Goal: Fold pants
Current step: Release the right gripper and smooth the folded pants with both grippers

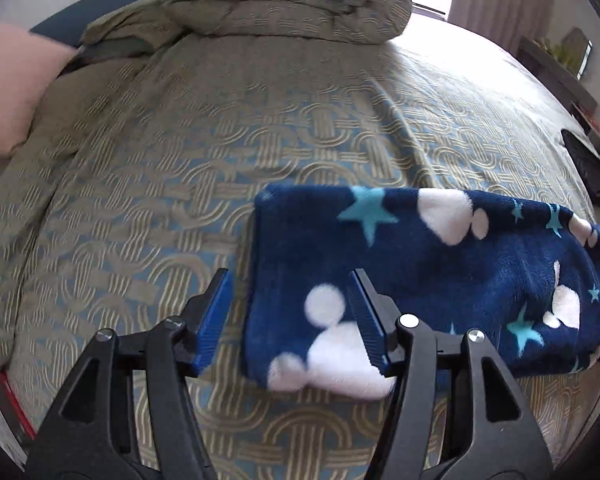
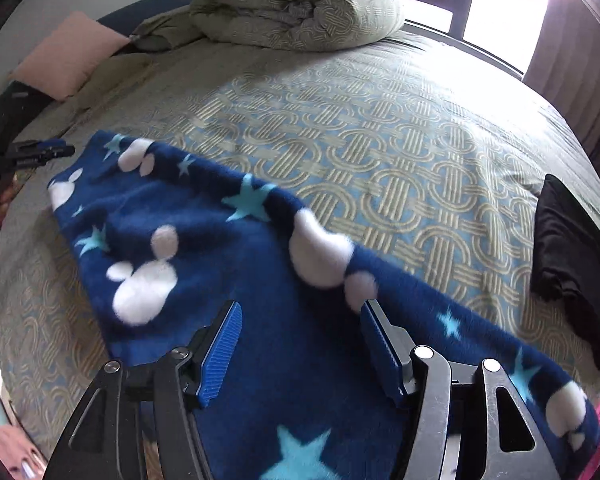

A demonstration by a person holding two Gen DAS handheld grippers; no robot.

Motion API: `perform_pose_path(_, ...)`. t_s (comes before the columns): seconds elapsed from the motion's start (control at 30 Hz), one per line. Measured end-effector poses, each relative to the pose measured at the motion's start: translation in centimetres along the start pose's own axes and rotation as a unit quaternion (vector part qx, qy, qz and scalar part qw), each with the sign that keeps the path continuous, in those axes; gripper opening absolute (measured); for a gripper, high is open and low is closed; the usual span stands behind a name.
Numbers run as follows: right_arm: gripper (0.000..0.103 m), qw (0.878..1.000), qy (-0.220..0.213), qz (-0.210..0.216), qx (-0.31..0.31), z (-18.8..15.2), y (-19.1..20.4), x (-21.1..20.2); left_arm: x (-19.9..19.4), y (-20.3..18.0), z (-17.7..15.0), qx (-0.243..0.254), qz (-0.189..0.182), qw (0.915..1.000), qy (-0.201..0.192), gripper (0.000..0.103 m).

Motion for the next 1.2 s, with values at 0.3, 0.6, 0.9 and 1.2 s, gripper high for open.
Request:
perform_pose_path(0.3, 0.063, 0.999, 0.029, -0.009, -0.015, -7.2, 4.0, -2.5, 2.8, -1.5, -5.1, -0.035, -0.039, 0.9974, 0.05, 0.062)
perform_pose_path(0.6, 0.063, 0.998, 0.038, -0.04, 0.027, -9.1, 2.8, -3.9, -2.5, -0.6, 1.9, -0.022, -0.06, 0.9946, -0.082, 0.016)
perform_pose_path(0.9, 0.064, 0.997, 0.064, -0.031, 0.017, -10.7, 3.4, -1.8, 1.9, 3.4, -1.7, -0.045, -0.004, 0.999, -0.001, 0.034)
perform_pose_path(1.2, 0.065, 0.998, 0.055, 0.003, 0.036, -9.4, 3.0, -2.7, 0.1, 2.1, -5.3, -0.087, -0.057, 0.9945, 0.012, 0.06)
Point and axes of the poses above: each gripper's, at about its wrist camera, not at the fingertips, and x roughly the way its jaws point, y to its left, z to its top, the point moved 6 cm from there along x, roughly the way its jaws point, and after that the axes turned 6 degrees about -z, right-handed, at the moved point
